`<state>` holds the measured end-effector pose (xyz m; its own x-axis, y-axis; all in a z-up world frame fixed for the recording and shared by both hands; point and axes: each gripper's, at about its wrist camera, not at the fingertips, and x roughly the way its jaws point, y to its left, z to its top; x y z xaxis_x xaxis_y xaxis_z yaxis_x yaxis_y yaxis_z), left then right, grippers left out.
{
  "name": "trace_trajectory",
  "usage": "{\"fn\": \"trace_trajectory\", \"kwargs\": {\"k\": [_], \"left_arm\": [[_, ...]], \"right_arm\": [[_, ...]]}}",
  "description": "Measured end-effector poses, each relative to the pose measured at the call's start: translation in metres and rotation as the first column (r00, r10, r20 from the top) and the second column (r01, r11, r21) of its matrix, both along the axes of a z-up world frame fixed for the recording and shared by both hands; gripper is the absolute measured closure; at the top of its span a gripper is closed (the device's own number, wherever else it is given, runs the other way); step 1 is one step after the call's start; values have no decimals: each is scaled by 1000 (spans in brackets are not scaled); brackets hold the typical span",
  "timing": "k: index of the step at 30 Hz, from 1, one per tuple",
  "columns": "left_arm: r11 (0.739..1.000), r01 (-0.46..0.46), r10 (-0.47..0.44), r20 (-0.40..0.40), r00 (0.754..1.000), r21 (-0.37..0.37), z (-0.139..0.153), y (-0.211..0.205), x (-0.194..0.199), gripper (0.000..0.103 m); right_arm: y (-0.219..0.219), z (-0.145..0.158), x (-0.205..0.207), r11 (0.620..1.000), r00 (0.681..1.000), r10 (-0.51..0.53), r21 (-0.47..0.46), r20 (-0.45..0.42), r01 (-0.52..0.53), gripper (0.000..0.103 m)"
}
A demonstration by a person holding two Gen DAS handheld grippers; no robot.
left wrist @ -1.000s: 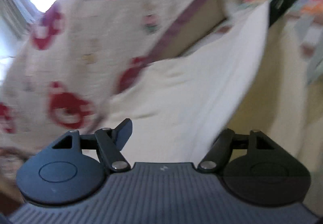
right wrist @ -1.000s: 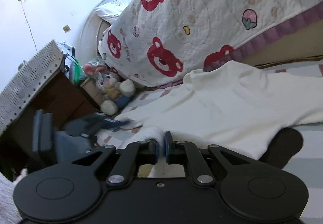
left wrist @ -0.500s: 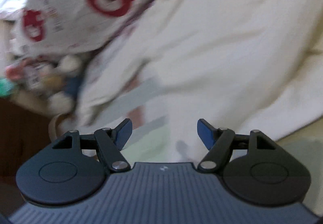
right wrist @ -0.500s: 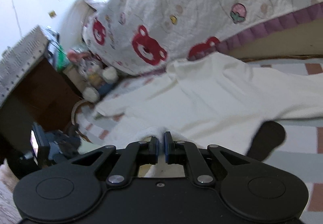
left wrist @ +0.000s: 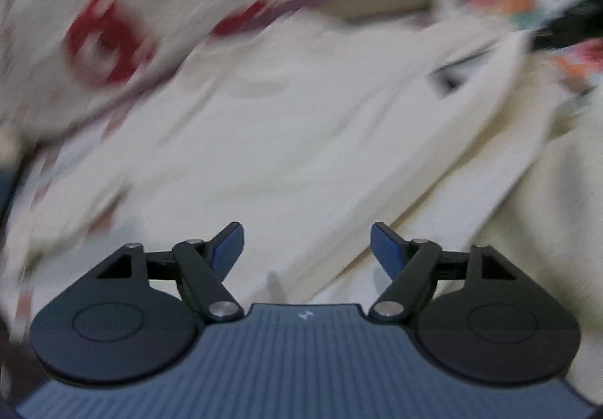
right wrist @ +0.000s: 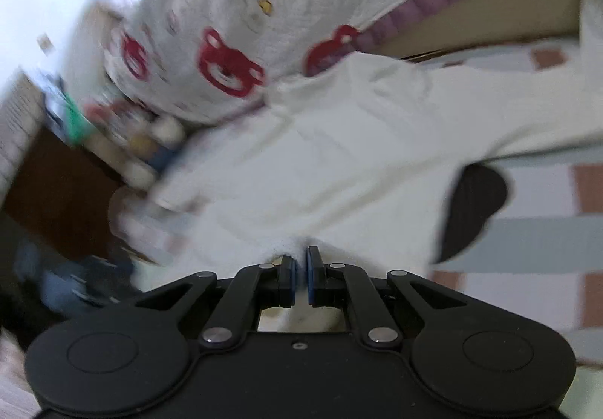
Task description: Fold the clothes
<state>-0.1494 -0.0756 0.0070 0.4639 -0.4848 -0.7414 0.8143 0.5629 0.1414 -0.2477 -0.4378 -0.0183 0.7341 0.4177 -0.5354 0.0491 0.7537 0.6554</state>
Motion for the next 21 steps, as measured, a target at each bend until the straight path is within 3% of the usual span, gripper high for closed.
{"fn": "trace_trajectory", "kwargs": {"k": [1,3,6,11,14,16,19,21], "left_arm": [[999,40,-40,21,999,-2,2,-20,-7,16],[997,71,-73,57,996,30,-1,-58,-16,15],[992,-34,22,102,995,123,-19,-104,-13,15],[998,46,-46,0,999,47,-32,-130,-19,15],[998,41,-45,100,994,44,-31,-133,-23,15],[996,6,-25,197,980,93,-33,-131,-22,17],[962,-140,51,352,934,234,-45,-111,-17,42],[947,-205,105,366,925,249,-48,-88,-8,44]], "right_arm": [[0,1,-1,999,1000,-7,32,11,6,95],[4,7,1,1000,1000,-12,14,14,11,96],[7,11,-1,1000,1000,-7,-3,15,7,96],[4,10,-3,998,999,-27,57,26,26,96],[-1,4,1,989,999,-36,146,14,33,95],[-2,1,3,979,999,-36,199,11,33,95],[1,5,2,985,999,-31,168,38,24,95],[5,10,0,995,999,-19,95,51,14,96]]}}
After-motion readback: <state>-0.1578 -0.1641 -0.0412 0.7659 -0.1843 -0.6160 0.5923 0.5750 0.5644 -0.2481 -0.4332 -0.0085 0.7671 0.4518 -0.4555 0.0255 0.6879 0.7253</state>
